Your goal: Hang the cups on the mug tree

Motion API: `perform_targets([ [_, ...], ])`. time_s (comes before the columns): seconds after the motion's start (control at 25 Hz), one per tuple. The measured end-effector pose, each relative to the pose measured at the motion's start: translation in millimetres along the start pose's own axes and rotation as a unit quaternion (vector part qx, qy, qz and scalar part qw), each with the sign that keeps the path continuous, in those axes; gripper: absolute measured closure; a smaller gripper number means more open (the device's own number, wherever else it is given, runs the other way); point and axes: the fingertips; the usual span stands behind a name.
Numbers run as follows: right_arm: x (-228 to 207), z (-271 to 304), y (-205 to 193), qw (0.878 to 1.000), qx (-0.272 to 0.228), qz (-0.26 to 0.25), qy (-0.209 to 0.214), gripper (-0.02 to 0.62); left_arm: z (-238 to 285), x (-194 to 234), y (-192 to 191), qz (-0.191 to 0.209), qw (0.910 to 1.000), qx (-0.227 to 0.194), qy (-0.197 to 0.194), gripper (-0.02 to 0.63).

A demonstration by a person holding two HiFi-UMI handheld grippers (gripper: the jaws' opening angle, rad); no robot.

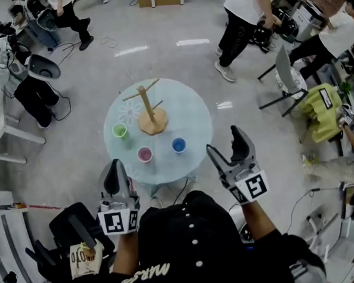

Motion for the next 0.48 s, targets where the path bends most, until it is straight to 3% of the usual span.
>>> perform_targets([
  [0.32,-19.3,30.3,-38.3,0.996,0.032,0.004,0.087,0.235,-5.4,-13.2,-9.3,0.010,0.9967,0.003,0.081,0.612],
  [0.48,-11.5,53.7,-57.5,0.993,0.045,0.007,0.106,0.235,-5.2,-2.7,-16.7,0.011,0.9957,0.009,0.091,0.612],
])
Point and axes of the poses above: the fingertips, and each gripper's own axes: z forward along the fingers, x to its left, y out of its top
